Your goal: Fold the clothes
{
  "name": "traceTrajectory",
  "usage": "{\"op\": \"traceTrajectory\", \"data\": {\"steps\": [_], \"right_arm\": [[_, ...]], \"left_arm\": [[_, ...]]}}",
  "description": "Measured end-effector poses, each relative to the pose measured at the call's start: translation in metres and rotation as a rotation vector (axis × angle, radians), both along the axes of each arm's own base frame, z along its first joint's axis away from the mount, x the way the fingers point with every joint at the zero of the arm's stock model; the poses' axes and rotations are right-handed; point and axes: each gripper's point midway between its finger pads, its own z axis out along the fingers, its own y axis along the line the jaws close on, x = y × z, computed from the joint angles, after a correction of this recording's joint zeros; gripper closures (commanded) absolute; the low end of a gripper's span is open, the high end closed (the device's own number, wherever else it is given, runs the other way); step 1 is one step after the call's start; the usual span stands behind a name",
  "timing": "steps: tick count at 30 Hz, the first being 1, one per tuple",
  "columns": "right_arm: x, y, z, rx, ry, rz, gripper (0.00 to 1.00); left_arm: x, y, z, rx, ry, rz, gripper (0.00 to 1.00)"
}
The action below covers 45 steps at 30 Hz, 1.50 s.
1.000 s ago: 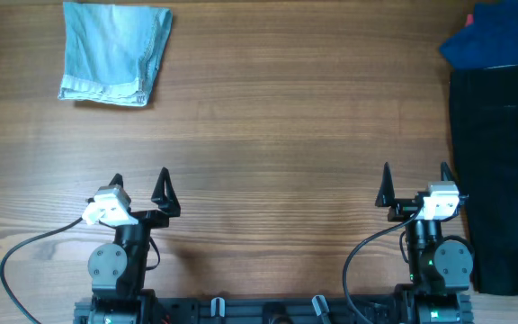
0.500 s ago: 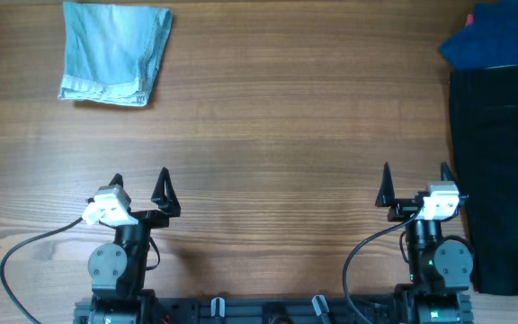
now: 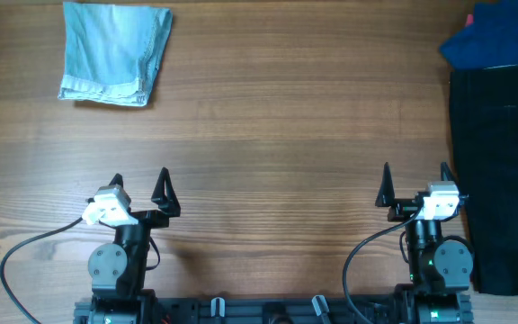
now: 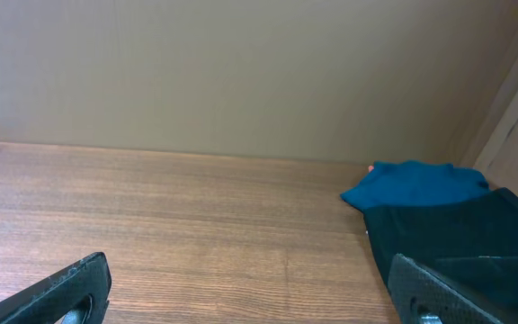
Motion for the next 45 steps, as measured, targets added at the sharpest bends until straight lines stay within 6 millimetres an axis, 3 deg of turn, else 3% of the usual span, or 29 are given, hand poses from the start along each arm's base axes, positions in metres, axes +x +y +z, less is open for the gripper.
{"op": "traceTrajectory", "data": {"steps": [41,43,45], "right_arm": [[0.0,0.0,0.0,-0.007,0.0,0.0,0.0],[0.0,0.006,0.009,-0.006,-0.04,0.034,0.0],[-0.002,0.029,0.014,0.036,-0.057,0.17,0.0]], "left_arm": [[0.0,0.0,0.0,0.0,0.0,0.0,0.0],[0.0,0.0,0.0,0.0,0.0,0.0,0.0],[0.0,0.0,0.0,0.0,0.0,0.0,0.0]]}}
